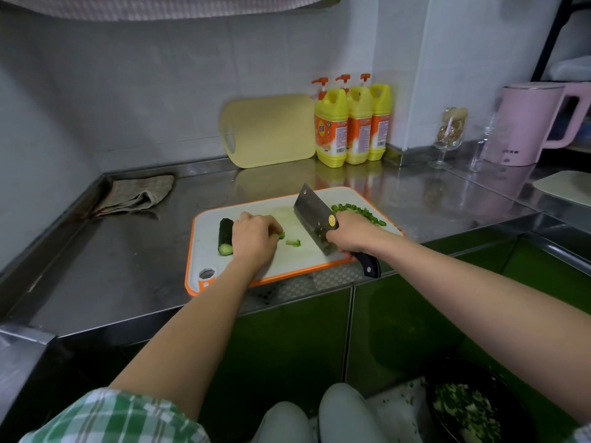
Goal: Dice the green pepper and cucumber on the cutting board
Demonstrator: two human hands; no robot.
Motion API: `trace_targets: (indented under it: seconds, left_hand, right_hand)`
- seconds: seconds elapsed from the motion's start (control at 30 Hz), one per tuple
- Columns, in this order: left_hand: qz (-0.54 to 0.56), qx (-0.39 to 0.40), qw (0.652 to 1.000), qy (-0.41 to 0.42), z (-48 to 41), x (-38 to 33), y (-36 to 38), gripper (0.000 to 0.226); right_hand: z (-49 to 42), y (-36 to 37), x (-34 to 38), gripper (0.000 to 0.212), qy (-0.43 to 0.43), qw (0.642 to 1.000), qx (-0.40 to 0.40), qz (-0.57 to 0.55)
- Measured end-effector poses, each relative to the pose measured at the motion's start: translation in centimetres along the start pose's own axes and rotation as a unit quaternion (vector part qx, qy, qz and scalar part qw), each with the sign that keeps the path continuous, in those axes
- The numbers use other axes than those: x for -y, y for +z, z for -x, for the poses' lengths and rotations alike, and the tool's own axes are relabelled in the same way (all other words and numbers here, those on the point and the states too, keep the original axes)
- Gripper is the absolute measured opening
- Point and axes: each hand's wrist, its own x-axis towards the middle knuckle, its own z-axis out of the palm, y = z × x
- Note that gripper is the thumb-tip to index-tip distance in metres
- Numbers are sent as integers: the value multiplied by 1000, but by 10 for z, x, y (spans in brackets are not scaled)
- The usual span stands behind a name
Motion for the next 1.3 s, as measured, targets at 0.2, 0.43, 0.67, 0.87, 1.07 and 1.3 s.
trace_targets:
  seconds: [0.2, 0.43, 0.67, 0.87, 1.07, 1.3]
  left_hand:
    - [93, 42, 993, 61, -3, -16, 4, 28]
    - [85, 67, 991, 81, 5, -13, 0, 35]
    - [100, 33, 994, 28, 14, -28, 4, 22]
    - [124, -6, 992, -24, 19, -35, 10, 15]
    - [147, -9, 987, -64, 16, -35, 9, 9]
    - [154, -17, 986, -64, 17, -34, 8, 9]
  right_hand:
    - [1, 0, -1, 25, -4, 1000, -5, 3]
    - [2, -1, -1, 19, -3, 1000, -9, 11]
    - [11, -8, 7, 8, -16, 1000, -6, -16]
    - [23, -15, 20, 14, -12, 999, 14, 26]
    - [31, -16, 28, 12, -15, 995, 20, 98]
    - [30, -15, 29, 13, -16, 993, 36, 114]
